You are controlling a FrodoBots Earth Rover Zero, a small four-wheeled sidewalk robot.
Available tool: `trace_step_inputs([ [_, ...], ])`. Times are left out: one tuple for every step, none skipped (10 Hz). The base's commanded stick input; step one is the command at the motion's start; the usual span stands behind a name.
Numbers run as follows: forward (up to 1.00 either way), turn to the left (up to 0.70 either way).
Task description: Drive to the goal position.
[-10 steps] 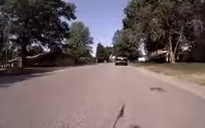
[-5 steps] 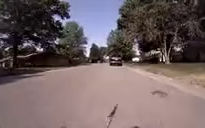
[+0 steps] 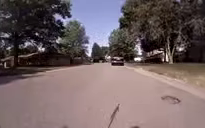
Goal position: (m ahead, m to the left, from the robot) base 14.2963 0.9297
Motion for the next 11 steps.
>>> trace_step_inputs([
  [0.69, 0.03],
  [0.69, 0.03],
  [0.69, 0.03],
  [0.69, 0.01],
  [0.69, -0.34],
  [0.69, -0.33],
  [0.69, -0.11],
  [0.69, 0.02],
  [0.69, 0.03],
  [0.69, -0.06],
  [0.69, -0.28],
])
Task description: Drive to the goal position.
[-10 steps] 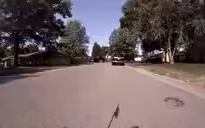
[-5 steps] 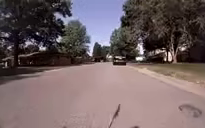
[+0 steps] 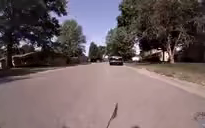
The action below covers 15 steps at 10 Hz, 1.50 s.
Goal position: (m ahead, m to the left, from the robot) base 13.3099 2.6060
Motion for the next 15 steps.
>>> trace_step_inputs([
  [0.69, -0.14],
  [0.69, 0.03],
  [0.69, 0.03],
  [0.69, 0.03],
  [0.69, 0.03],
  [0.69, 0.03],
  [0.69, 0.03],
  [0.69, 0.03],
  [0.69, 0.03],
  [0.69, 0.03],
  [0.69, 0.03],
  [0.69, 0.03],
  [0.69, 0.03],
  [0.69, 0.03],
  [0.69, 0.03],
])
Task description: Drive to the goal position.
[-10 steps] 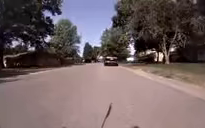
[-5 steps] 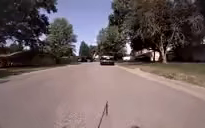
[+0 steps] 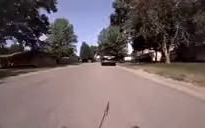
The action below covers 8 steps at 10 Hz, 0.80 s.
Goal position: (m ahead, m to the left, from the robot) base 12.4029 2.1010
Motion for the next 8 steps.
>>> trace_step_inputs([
  [0.69, 0.03],
  [0.69, 0.03],
  [0.69, 0.03],
  [0.69, 0.03],
  [0.69, 0.03],
  [0.69, 0.03],
  [0.69, 0.03],
  [0.69, 0.03],
])
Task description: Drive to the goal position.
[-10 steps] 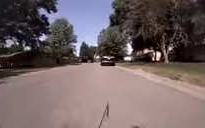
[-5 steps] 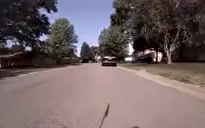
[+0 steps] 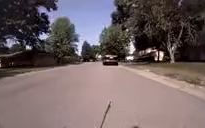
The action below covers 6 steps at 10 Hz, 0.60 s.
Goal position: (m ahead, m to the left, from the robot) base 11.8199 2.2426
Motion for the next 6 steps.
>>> trace_step_inputs([
  [0.69, 0.03],
  [0.69, 0.03],
  [0.69, 0.03],
  [0.69, 0.03],
  [0.69, 0.03],
  [0.69, 0.03],
])
